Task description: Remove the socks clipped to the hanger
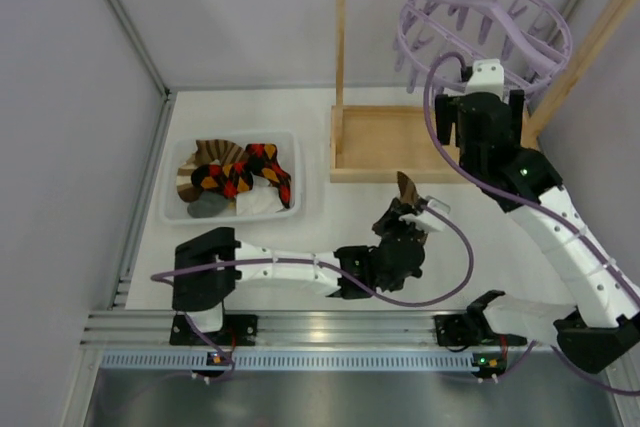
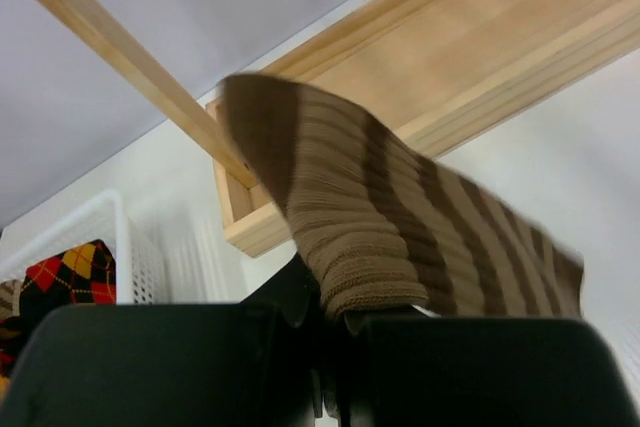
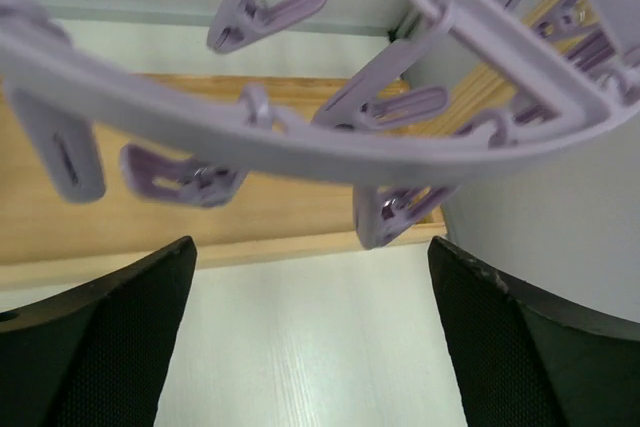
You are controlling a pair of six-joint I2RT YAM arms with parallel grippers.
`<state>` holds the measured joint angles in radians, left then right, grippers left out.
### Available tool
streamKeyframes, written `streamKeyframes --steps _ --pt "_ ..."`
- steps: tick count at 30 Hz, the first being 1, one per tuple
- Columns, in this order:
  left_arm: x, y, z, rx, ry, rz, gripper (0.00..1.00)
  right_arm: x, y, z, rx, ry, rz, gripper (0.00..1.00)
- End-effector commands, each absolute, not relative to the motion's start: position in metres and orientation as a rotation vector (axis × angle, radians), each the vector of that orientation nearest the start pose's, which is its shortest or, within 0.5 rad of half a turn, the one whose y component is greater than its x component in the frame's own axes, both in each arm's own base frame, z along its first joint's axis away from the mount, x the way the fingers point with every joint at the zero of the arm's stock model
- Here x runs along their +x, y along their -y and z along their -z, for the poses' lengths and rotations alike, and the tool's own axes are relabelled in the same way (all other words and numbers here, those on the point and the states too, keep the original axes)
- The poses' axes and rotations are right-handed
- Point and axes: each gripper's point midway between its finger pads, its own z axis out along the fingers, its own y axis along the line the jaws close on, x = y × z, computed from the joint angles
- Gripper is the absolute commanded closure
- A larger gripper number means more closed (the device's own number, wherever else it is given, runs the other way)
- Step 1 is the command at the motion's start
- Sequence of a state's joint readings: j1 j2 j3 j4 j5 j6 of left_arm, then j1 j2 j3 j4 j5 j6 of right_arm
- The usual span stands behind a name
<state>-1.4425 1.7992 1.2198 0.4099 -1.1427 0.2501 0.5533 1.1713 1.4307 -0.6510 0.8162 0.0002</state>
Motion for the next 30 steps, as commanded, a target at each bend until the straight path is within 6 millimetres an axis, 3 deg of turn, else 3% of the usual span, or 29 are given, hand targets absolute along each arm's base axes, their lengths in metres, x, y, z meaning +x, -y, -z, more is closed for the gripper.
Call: streamKeyframes --steps 1,3,4,7,11,17,18,19,21,22,24,25,30 --pt "0.222 0.389 -0.246 0.495 -1.599 -0.038 1.0 0.296 -0.064 -0.36 -0.057 -1.883 0.186 0.01" --pt "0.239 0.371 -0.244 0.417 -1.665 0.001 1.0 0.286 -0.072 -0.354 -0.083 -1.894 0.102 0.01" --pt "0.254 0.348 -0.249 0.387 -1.698 -0.022 1.0 0.277 -0.069 -0.358 -0.073 -1.874 0.072 0.01" --pt "0.277 0.307 -0.259 0.266 -1.727 -0.052 1.0 0.262 -0.062 -0.359 -0.046 -1.846 0.032 0.01" --pt "0.289 0.246 -0.29 0.104 -1.727 -0.068 1.0 0.255 -0.054 -0.347 -0.026 -1.834 0.043 0.0" --pt "0.321 0.163 -0.298 -0.116 -1.767 -0.128 1.0 0.255 -0.049 -0.333 0.006 -1.849 0.072 0.01" --pt "0.324 0.155 -0.294 -0.118 -1.797 -0.121 1.0 0.255 -0.051 -0.334 0.003 -1.844 0.058 0.0" --pt "0.334 0.127 -0.292 -0.194 -1.808 -0.165 1.0 0.255 -0.052 -0.332 0.003 -1.846 0.052 0.01" --pt "0.341 0.107 -0.285 -0.255 -1.848 -0.151 1.0 0.254 -0.052 -0.334 0.007 -1.837 0.037 0.01" --pt "0.349 0.078 -0.281 -0.338 -1.854 -0.191 1.0 0.254 -0.053 -0.332 0.006 -1.84 0.036 0.01" --pt "0.355 0.062 -0.272 -0.4 -1.879 -0.149 1.0 0.253 -0.052 -0.331 0.009 -1.84 0.034 0.01" --pt "0.359 0.039 -0.262 -0.465 -1.892 -0.172 1.0 0.252 -0.052 -0.33 0.01 -1.838 0.033 0.01" --pt "0.377 -0.015 -0.215 -0.632 -1.975 -0.262 1.0 0.247 -0.05 -0.333 0.009 -1.823 0.017 0.01"
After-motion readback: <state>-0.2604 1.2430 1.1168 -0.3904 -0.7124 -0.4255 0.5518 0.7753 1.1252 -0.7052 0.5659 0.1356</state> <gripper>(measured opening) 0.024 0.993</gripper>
